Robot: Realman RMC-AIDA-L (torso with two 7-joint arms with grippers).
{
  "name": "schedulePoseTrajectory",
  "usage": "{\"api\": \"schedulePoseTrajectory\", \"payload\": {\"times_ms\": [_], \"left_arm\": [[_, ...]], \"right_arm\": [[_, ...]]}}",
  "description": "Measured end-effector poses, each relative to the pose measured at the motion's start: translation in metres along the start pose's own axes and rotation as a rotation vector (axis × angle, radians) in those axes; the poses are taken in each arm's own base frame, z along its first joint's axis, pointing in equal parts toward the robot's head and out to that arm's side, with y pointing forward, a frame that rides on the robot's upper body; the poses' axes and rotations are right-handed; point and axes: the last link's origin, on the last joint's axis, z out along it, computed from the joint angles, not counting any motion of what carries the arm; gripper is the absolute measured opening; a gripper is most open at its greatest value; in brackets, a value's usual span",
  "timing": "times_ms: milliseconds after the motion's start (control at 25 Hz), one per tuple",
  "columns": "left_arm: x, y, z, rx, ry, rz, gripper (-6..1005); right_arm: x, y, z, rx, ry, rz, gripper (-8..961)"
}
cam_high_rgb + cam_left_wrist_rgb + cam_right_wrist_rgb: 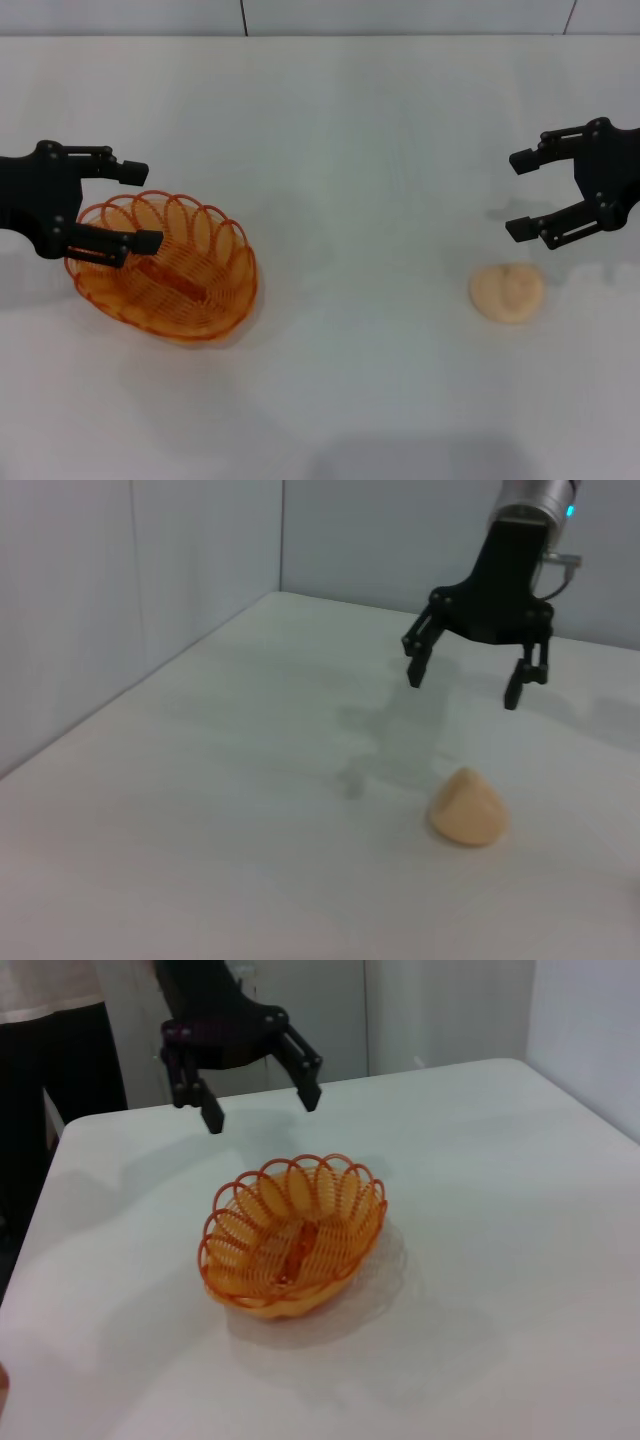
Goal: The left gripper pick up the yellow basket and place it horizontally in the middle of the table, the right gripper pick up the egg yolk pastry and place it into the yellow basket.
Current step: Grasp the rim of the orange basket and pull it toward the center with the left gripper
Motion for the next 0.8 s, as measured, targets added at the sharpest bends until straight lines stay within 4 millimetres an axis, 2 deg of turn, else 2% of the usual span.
{"api": "schedulePoseTrajectory", "payload": {"times_ms": [800], "left_arm": [[0.0040, -0.0055, -0.0009, 0.018, -0.005, -0.007, 876]], "right_arm": [[0.0012, 0.0013, 0.0019, -0.009, 0.003, 0.000, 868]]}}
